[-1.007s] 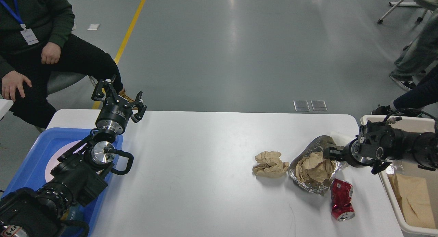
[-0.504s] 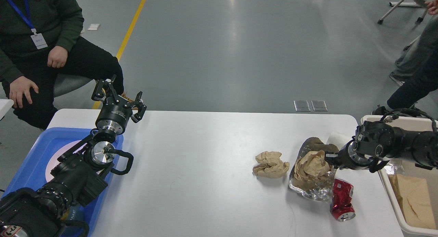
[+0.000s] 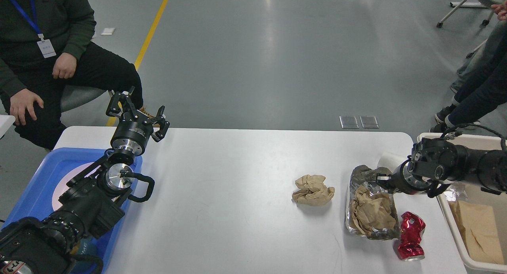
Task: Tidy desktop
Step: 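Close the right gripper on the foil wrapper edge, then lift the foil wrapper and drop it into the white bin, then raise the right gripper up and away from the bin, then lower the right gripper onto the red soda can and grasp it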
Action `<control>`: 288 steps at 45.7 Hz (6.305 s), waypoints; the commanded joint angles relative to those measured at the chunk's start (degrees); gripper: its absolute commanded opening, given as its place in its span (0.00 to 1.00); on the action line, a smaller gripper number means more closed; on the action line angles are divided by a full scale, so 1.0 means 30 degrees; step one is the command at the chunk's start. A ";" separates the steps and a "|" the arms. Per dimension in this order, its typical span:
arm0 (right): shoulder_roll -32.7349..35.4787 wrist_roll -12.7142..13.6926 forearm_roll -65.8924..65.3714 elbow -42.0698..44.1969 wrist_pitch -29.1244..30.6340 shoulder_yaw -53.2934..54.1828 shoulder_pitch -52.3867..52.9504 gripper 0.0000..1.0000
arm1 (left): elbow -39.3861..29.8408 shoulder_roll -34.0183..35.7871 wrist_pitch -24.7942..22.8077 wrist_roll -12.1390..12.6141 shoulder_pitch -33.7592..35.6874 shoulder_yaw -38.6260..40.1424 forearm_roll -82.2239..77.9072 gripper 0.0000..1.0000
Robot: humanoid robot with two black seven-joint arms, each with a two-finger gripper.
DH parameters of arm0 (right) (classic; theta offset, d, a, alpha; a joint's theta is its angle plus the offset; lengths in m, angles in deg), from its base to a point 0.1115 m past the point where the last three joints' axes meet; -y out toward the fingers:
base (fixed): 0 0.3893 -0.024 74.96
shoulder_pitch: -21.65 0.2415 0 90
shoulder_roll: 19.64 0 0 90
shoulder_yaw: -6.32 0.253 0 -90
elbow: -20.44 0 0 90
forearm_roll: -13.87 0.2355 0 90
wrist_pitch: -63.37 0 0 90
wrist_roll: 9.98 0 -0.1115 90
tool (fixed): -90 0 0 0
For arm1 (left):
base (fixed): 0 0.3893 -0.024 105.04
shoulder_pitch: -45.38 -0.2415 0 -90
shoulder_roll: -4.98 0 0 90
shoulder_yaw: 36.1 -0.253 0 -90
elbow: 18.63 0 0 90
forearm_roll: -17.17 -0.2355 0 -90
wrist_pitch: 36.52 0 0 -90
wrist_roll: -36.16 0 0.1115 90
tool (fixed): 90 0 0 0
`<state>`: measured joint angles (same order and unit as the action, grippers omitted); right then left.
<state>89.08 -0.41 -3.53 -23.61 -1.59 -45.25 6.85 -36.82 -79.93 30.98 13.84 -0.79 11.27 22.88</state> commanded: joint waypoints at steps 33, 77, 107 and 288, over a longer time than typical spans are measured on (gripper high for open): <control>0.1438 0.0912 -0.1318 -0.5093 0.9989 -0.3730 1.5094 0.00 | 0.0000 0.0003 0.0000 0.0000 0.0007 0.0000 0.0002 0.96; 0.3487 0.1439 -0.6065 0.2699 0.5725 -0.6660 0.3678 0.00 | 0.0000 0.0003 0.0000 0.0000 0.0007 0.0000 0.0002 0.96; 0.2172 0.1439 -0.6065 0.5424 -0.6323 -0.3145 -0.8456 0.00 | 0.0000 0.0002 0.0000 0.0000 -0.0022 0.0000 0.0002 0.96; 0.2552 0.1439 0.3164 -0.2370 0.3315 -0.0070 -0.1394 1.00 | 0.0000 0.0003 0.0000 0.0000 0.0007 0.0000 0.0002 0.96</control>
<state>96.82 3.90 6.08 -32.91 8.56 -47.93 6.25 -36.82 -79.92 30.98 13.84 -0.77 11.27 22.89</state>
